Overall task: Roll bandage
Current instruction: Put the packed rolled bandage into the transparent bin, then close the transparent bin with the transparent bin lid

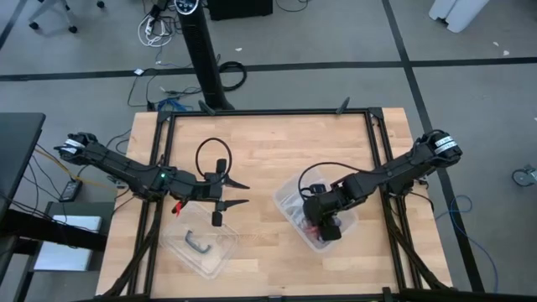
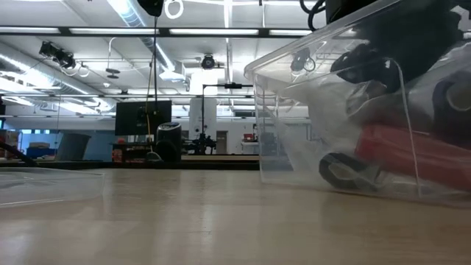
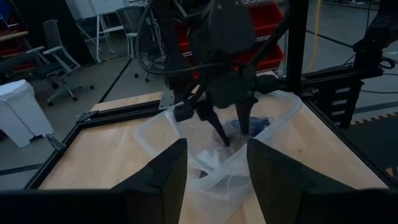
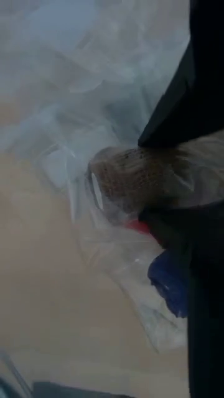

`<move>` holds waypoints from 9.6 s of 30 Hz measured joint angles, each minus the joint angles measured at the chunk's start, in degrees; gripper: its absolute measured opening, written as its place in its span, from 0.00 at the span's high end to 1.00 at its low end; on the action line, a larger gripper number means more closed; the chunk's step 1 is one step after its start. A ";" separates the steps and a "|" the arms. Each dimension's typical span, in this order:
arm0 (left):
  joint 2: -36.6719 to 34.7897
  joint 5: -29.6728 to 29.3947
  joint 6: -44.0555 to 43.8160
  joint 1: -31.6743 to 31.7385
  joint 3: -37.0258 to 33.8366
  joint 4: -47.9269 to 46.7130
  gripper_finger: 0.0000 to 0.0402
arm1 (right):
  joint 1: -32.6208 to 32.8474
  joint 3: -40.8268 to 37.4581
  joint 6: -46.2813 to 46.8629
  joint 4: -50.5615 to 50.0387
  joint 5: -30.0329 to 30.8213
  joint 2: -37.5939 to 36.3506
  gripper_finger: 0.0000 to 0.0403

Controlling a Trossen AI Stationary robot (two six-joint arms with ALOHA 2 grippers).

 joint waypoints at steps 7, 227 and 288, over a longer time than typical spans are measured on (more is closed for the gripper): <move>0.00 0.00 0.03 0.02 0.00 -0.22 0.58 | -1.37 2.76 -1.53 -0.59 -14.44 0.06 0.96; 5.01 -16.85 -26.86 -20.52 -5.99 -32.70 0.65 | -18.86 20.24 -14.56 16.95 2.52 22.49 0.99; -1.23 -18.41 -37.32 -23.00 11.31 -57.46 1.00 | -0.19 20.17 -7.56 4.37 23.72 -0.94 0.62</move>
